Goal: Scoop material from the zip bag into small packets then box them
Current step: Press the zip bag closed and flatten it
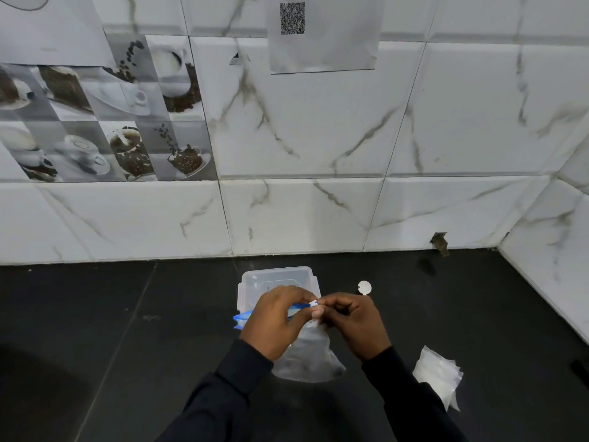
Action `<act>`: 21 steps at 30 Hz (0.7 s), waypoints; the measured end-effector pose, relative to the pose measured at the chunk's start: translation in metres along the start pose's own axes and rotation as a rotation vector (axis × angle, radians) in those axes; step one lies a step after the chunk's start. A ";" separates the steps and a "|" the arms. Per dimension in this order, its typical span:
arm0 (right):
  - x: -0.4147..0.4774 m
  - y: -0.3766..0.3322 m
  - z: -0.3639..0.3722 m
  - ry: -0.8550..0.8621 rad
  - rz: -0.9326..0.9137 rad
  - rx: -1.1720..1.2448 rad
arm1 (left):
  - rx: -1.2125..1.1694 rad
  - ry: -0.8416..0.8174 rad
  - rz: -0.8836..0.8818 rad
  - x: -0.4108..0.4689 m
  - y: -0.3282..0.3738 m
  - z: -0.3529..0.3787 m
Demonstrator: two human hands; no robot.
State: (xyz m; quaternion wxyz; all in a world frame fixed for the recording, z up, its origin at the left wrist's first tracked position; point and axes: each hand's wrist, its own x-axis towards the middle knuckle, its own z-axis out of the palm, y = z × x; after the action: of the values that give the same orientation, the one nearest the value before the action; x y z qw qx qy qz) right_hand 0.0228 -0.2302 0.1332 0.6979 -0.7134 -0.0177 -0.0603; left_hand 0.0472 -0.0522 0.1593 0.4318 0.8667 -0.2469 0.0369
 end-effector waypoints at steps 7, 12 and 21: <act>-0.011 -0.003 -0.001 -0.036 0.022 -0.039 | 0.007 -0.061 -0.044 0.005 0.003 0.003; -0.015 -0.004 0.004 0.035 -0.040 -0.074 | 0.130 -0.032 -0.026 0.008 0.002 0.002; -0.025 0.011 0.017 0.228 -0.151 -0.187 | 0.296 -0.028 0.000 -0.005 0.002 -0.004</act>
State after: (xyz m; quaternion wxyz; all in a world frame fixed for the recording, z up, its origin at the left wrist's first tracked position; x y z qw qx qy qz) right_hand 0.0007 -0.2116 0.1195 0.6193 -0.7605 0.0135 -0.1946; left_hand 0.0425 -0.0475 0.1618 0.2958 0.9214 -0.2447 0.0609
